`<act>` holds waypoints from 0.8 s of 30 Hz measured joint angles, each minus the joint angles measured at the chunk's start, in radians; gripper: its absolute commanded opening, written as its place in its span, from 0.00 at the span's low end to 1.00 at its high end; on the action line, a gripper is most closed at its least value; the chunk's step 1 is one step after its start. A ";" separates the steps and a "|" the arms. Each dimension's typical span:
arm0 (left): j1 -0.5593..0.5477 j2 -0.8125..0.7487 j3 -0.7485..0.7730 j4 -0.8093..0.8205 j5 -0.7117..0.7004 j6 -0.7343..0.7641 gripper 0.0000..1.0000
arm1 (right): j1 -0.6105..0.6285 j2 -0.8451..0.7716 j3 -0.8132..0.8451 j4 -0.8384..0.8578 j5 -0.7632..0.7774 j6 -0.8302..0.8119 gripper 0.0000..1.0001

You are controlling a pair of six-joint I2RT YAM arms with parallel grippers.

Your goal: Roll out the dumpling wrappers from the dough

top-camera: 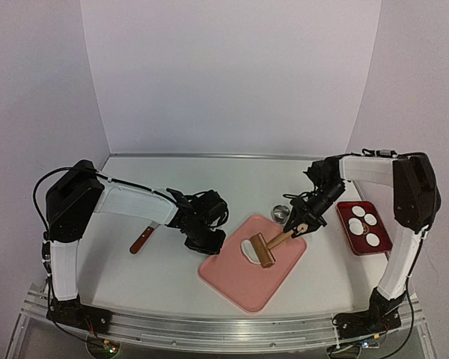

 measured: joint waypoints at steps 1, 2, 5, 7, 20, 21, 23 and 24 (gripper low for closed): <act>0.000 0.000 0.000 0.000 0.000 0.000 0.00 | 0.011 0.003 0.005 0.003 0.000 0.004 0.00; 0.000 0.000 0.000 0.000 0.000 0.000 0.00 | 0.024 0.008 0.009 0.005 0.000 0.007 0.00; 0.000 0.000 0.000 0.000 0.000 0.001 0.00 | 0.071 0.021 0.022 0.020 -0.002 0.025 0.00; 0.000 0.000 0.000 0.001 0.000 0.001 0.00 | 0.097 0.026 0.023 0.037 -0.010 0.035 0.00; 0.000 0.000 -0.004 0.010 -0.001 0.000 0.00 | 0.029 0.016 0.024 0.005 -0.002 0.020 0.00; 0.000 0.000 -0.005 0.012 -0.001 0.000 0.00 | 0.015 0.010 0.019 -0.001 0.003 0.014 0.00; 0.000 0.000 -0.007 0.015 -0.001 -0.001 0.00 | -0.006 0.002 0.012 -0.012 0.011 0.007 0.00; 0.000 0.000 -0.007 0.016 -0.001 -0.001 0.00 | -0.011 0.001 0.010 -0.015 0.011 0.006 0.00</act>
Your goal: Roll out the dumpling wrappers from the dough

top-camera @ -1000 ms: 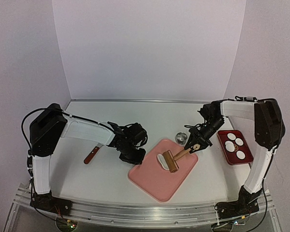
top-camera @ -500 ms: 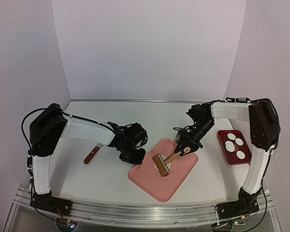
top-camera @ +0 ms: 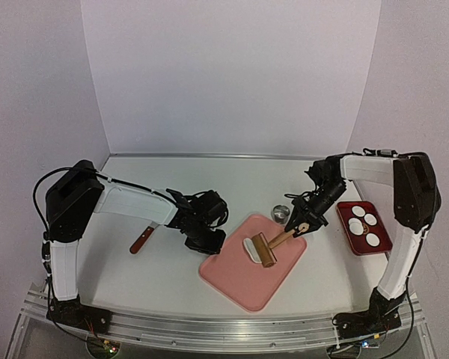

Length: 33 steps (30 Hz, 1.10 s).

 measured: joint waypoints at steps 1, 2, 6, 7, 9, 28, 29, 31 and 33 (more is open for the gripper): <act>0.000 0.000 0.000 0.001 0.000 0.000 0.00 | -0.002 0.000 -0.002 -0.001 -0.002 -0.001 0.00; 0.000 0.000 -0.001 0.001 0.000 0.000 0.00 | 0.000 0.001 -0.002 0.000 -0.002 -0.001 0.00; 0.000 0.000 -0.001 0.001 0.000 0.000 0.00 | 0.031 0.007 0.012 0.003 0.006 0.000 0.00; 0.000 0.000 -0.001 0.001 0.000 0.000 0.00 | 0.042 0.011 0.017 0.004 0.006 0.001 0.00; 0.000 0.000 -0.001 0.001 0.000 0.000 0.00 | 0.068 0.021 0.028 0.008 0.004 0.006 0.00; 0.000 -0.003 -0.006 0.008 0.000 -0.005 0.00 | 0.142 0.059 0.051 0.039 -0.025 0.027 0.00; 0.000 -0.003 -0.006 0.008 0.000 -0.006 0.00 | 0.144 0.060 0.052 0.039 -0.025 0.027 0.00; 0.000 -0.003 -0.006 0.009 0.000 -0.007 0.00 | 0.147 0.063 0.055 0.039 -0.025 0.027 0.00; 0.000 -0.004 -0.008 0.010 0.000 -0.007 0.00 | 0.151 0.064 0.057 0.039 -0.025 0.028 0.00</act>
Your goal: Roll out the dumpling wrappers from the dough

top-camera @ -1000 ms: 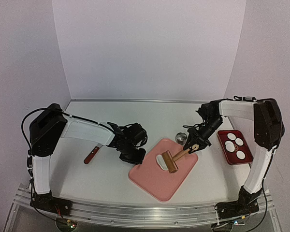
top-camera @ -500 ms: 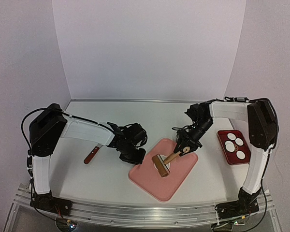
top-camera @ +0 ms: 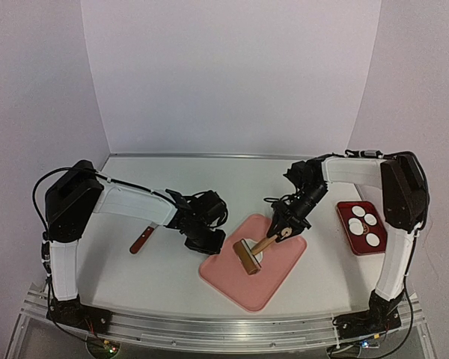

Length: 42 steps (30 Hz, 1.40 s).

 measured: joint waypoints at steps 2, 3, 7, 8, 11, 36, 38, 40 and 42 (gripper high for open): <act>0.000 -0.003 -0.006 0.008 0.000 -0.002 0.00 | 0.003 0.000 0.000 0.001 0.000 0.003 0.00; 0.000 -0.004 -0.009 0.011 0.000 -0.005 0.00 | 0.003 0.000 0.000 0.001 0.001 0.004 0.00; 0.000 -0.010 -0.021 0.025 0.000 -0.016 0.00 | 0.007 -0.006 0.007 0.001 0.009 0.015 0.00; 0.000 -0.011 -0.024 0.027 0.000 -0.017 0.00 | 0.010 -0.009 0.010 -0.001 0.016 0.018 0.00; 0.000 -0.017 -0.037 0.042 -0.001 -0.020 0.00 | 0.013 -0.020 0.018 -0.006 0.043 0.030 0.00; 0.000 -0.029 -0.062 0.070 -0.006 -0.040 0.00 | -0.003 -0.020 0.035 -0.042 0.067 0.018 0.00; 0.000 -0.029 -0.062 0.070 -0.006 -0.040 0.00 | 0.014 -0.012 0.042 -0.033 0.063 0.022 0.00; 0.000 -0.029 -0.062 0.070 -0.006 -0.040 0.00 | 0.022 -0.010 0.047 -0.030 0.065 0.026 0.00; 0.000 -0.029 -0.062 0.070 -0.006 -0.040 0.00 | 0.015 -0.010 0.047 -0.032 0.066 0.027 0.00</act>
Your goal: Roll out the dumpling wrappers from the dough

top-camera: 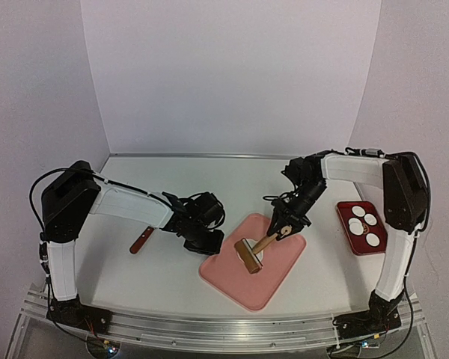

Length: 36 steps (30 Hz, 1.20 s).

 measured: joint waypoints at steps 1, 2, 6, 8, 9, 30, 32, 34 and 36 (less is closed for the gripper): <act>0.000 0.000 0.000 0.000 0.000 0.000 0.00 | -0.005 0.000 -0.001 -0.001 -0.002 -0.001 0.00; 0.000 0.000 0.000 0.000 0.000 0.000 0.00 | -0.014 0.000 -0.003 -0.004 -0.005 -0.003 0.00; 0.000 0.000 0.000 0.001 -0.001 -0.001 0.00 | -0.067 0.000 -0.009 -0.024 -0.016 -0.028 0.00; 0.000 0.000 0.000 0.001 -0.002 -0.002 0.00 | -0.094 -0.003 -0.012 -0.038 -0.015 -0.040 0.00; 0.000 0.000 0.000 0.001 -0.002 -0.002 0.00 | -0.106 -0.005 -0.014 -0.044 -0.014 -0.046 0.00; 0.000 0.000 0.003 -0.002 -0.003 -0.003 0.00 | -0.035 0.046 0.052 -0.053 -0.020 -0.047 0.00; 0.000 0.000 0.003 -0.002 -0.005 -0.003 0.00 | -0.065 0.046 0.056 -0.070 -0.018 -0.059 0.00; 0.000 0.000 0.003 -0.002 -0.007 -0.004 0.00 | -0.099 0.046 0.058 -0.092 -0.011 -0.076 0.00; 0.000 0.000 0.003 -0.002 -0.007 -0.004 0.00 | -0.125 0.045 0.057 -0.108 -0.008 -0.090 0.00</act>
